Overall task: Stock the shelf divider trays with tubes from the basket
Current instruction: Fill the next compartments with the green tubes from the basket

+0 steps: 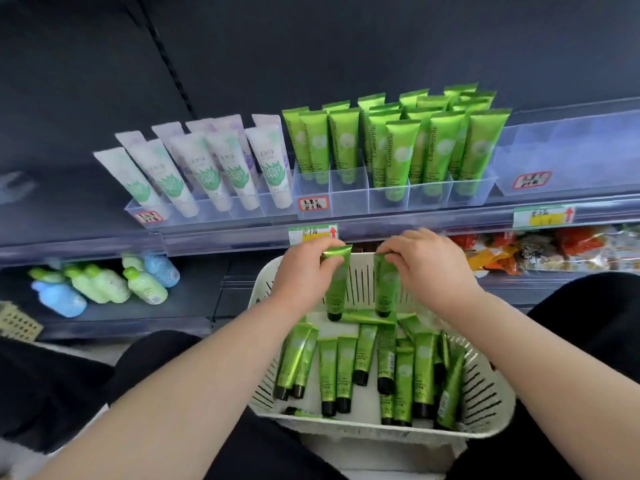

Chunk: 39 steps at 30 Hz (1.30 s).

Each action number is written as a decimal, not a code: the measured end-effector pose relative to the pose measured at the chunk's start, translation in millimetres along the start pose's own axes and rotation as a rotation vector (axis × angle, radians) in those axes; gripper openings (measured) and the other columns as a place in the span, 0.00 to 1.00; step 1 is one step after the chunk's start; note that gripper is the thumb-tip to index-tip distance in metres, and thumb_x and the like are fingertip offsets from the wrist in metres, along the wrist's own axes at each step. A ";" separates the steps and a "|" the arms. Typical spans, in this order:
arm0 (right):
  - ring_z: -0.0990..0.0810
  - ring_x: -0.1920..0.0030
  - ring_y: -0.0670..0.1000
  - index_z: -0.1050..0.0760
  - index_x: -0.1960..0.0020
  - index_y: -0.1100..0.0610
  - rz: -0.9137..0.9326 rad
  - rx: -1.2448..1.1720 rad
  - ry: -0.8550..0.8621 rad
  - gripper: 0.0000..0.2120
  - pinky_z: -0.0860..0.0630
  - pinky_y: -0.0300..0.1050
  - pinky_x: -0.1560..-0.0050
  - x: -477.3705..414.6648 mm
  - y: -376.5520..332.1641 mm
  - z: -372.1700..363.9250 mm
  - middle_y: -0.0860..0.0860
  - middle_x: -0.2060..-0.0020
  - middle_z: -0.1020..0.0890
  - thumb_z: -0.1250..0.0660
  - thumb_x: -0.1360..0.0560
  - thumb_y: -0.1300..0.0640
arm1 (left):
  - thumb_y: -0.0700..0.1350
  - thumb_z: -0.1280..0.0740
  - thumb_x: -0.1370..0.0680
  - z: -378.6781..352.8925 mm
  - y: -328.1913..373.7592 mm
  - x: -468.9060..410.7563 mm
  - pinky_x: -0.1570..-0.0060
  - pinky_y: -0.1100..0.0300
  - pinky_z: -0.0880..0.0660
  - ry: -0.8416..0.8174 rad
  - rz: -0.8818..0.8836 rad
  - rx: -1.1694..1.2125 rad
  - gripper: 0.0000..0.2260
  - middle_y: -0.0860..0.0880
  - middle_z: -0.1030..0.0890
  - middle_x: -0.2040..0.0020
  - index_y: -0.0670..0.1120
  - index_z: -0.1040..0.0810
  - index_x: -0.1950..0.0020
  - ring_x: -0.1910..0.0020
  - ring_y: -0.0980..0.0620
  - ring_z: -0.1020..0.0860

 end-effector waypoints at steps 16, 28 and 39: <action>0.26 0.52 0.54 0.20 0.45 0.48 0.054 0.084 0.321 0.09 0.34 0.46 0.57 -70.5 -6.4 109.1 0.48 0.53 0.17 0.37 0.22 0.55 | 0.41 0.37 0.21 94.6 97.9 -108.9 0.61 0.64 0.34 0.478 -0.085 0.051 0.07 0.53 0.21 0.54 0.49 0.22 0.47 0.56 0.55 0.26; 0.28 0.53 0.52 0.20 0.46 0.49 0.059 0.014 0.290 0.09 0.34 0.45 0.59 -86.6 16.2 103.4 0.47 0.53 0.17 0.37 0.22 0.56 | 0.41 0.36 0.20 54.9 78.4 -157.1 0.61 0.59 0.29 0.293 0.048 -0.103 0.08 0.49 0.21 0.55 0.49 0.21 0.43 0.62 0.51 0.26; 0.28 0.50 0.53 0.20 0.46 0.49 0.088 -0.024 0.303 0.10 0.29 0.48 0.55 -105.5 -18.0 116.3 0.48 0.54 0.18 0.39 0.21 0.57 | 0.40 0.36 0.21 79.2 76.7 -130.2 0.49 0.55 0.27 0.342 -0.082 -0.194 0.10 0.50 0.22 0.43 0.49 0.22 0.43 0.44 0.48 0.24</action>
Point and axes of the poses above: each hand's wrist, its own x-axis away from the middle knuckle, its own z-axis out of the back of the hand, y = z × x, the point moved 1 cm from there along -x, towards the middle knuckle
